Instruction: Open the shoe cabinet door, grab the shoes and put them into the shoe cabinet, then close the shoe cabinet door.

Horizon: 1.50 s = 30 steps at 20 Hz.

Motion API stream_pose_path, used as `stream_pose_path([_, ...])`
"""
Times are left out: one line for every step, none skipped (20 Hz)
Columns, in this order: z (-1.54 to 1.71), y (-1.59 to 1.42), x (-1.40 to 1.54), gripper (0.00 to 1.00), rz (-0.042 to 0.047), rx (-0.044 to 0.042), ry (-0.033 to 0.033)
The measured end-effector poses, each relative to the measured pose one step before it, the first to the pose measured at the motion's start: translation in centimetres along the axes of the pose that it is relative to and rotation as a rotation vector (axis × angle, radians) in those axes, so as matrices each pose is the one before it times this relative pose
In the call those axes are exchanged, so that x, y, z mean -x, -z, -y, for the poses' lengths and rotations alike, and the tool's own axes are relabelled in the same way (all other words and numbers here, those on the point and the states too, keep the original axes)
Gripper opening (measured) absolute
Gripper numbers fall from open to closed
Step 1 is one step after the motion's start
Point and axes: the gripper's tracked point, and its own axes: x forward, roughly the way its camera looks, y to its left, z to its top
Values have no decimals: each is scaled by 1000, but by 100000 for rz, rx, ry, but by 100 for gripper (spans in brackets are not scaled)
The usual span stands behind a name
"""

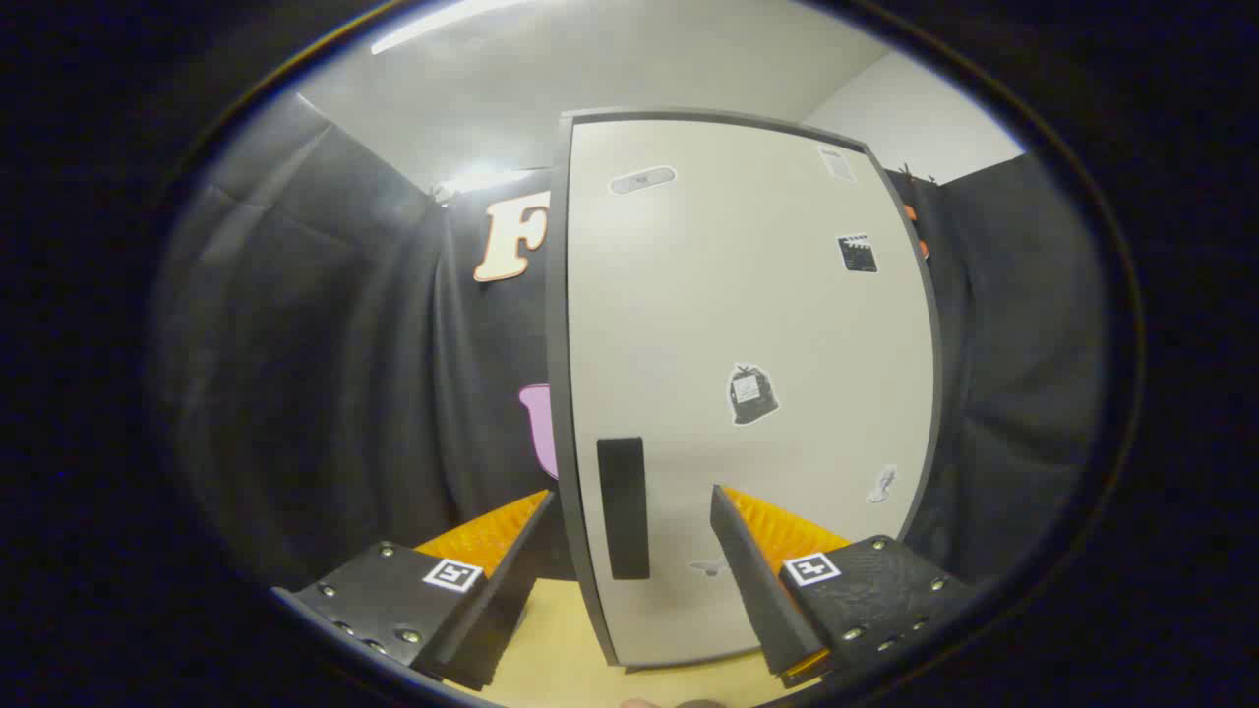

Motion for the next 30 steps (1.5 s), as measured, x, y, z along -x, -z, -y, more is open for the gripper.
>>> stream_pose_path([-206, -23, -142, 96, 138, -315, -469])
stream_pose_path([65, -25, -246, 96, -205, 131, 34])
stream_pose_path([47, 64, -79, 96, -350, 207, -101])
stream_pose_path([-21, 50, -281, 96, -475, 179, -142])
stream_pose_path([24, 217, -298, 96, -764, 98, 11])
stream_pose_path([25, 106, -218, 96, -454, -58, 61])
stream_pose_path([-3, 40, -336, 96, -374, -204, 190])
stream_pose_path([67, 14, -285, 96, -207, -238, 275])
stream_pose_path([171, 88, -218, 96, -43, -64, 422])
stream_pose_path([43, -62, -253, 96, 80, 54, 346])
stream_pose_path([25, 97, -236, 96, -114, 47, 58])
stream_pose_path([20, 84, -276, 96, -194, 98, 81])
stream_pose_path([28, 58, -39, 96, -105, 142, 248])
stream_pose_path([-6, 52, -364, 95, -35, -119, 17])
stream_pose_path([-1, 222, -298, 95, -303, -73, -14])
stream_pose_path([95, 190, -398, 95, -534, -71, 414])
stream_pose_path([-43, 240, -232, 90, -684, -147, -281])
stream_pose_path([-24, 113, -321, 85, -523, -105, -48])
stream_pose_path([-30, 266, -341, 80, -391, -121, 168])
stream_pose_path([-106, 19, -376, 80, 105, -236, -108])
stream_pose_path([-89, 39, -287, 68, 16, -493, -600])
stream_pose_path([-395, -41, -219, 60, 237, -426, -971])
stream_pose_path([-424, 21, -185, 53, 223, -295, -1242])
stream_pose_path([14, -39, 19, 45, 484, 731, 848])
stream_pose_path([221, 147, -193, 36, -237, 956, 334])
stream_pose_path([-19, -59, -48, 36, -48, 295, 161])
stream_pose_path([-62, -9, 188, 32, -452, -321, -124])
stream_pose_path([-9, 38, 88, 32, -423, -760, 169])
stream_pose_path([64, -46, 148, 25, -152, 362, 602])
stream_pose_path([94, -9, 259, 25, 142, 1136, 943])
